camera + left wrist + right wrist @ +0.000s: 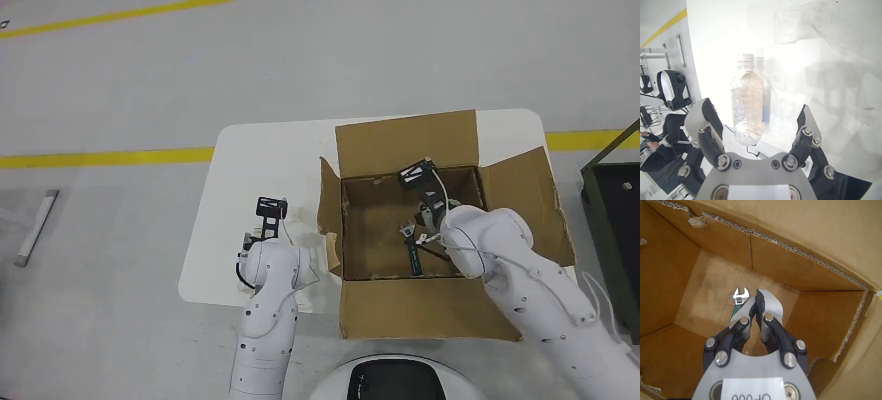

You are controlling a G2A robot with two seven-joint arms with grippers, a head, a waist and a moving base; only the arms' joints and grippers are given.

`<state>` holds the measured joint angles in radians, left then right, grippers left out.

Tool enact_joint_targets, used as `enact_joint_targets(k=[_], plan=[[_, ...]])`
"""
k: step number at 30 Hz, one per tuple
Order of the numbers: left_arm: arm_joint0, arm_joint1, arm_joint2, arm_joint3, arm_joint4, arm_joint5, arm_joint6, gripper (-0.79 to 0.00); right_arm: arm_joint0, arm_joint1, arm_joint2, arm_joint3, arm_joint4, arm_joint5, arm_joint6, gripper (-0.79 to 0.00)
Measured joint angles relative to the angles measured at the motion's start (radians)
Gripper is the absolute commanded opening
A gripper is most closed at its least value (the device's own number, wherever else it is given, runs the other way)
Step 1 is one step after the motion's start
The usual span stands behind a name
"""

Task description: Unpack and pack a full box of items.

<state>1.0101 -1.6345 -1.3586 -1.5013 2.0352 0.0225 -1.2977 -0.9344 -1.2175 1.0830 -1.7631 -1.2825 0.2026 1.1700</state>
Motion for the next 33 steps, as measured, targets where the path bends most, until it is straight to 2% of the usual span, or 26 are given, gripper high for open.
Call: enact_joint_targets(k=[6,10,16,17,18,19,21,23,33], plan=[[0.0,0.0,0.0,0.0,0.0,0.0,0.0,0.0,-0.007,0.001,-0.002,-0.001,-0.009,-0.007,-0.006,-0.785],[0.0,0.0,0.0,0.0,0.0,0.0,0.0,0.0,-0.043,0.001,-0.025,-0.025,-0.081,-0.01,0.017,-0.785],[0.0,0.0,0.0,0.0,0.0,0.0,0.0,0.0,-0.031,-0.028,-0.11,-0.004,-0.158,0.147,0.145,-0.785],[0.0,0.0,0.0,0.0,0.0,0.0,0.0,0.0,-0.016,-0.036,-0.124,0.011,-0.16,0.176,0.171,-0.757],[0.0,0.0,0.0,0.0,0.0,0.0,0.0,0.0,-0.003,-0.042,-0.135,0.023,-0.166,0.193,0.19,-0.65],[0.0,0.0,0.0,0.0,0.0,0.0,0.0,0.0,0.01,-0.047,-0.146,0.033,-0.171,0.206,0.208,-0.61],[0.0,0.0,0.0,0.0,0.0,0.0,0.0,0.0,0.035,-0.059,-0.166,0.056,-0.178,0.214,0.234,-0.591],[0.0,0.0,0.0,0.0,0.0,0.0,0.0,0.0,0.048,-0.069,-0.17,0.085,-0.183,0.211,0.238,-0.508],[0.0,0.0,0.0,0.0,0.0,0.0,0.0,0.0,0.055,-0.103,-0.146,0.156,-0.168,0.207,0.24,-0.477]])
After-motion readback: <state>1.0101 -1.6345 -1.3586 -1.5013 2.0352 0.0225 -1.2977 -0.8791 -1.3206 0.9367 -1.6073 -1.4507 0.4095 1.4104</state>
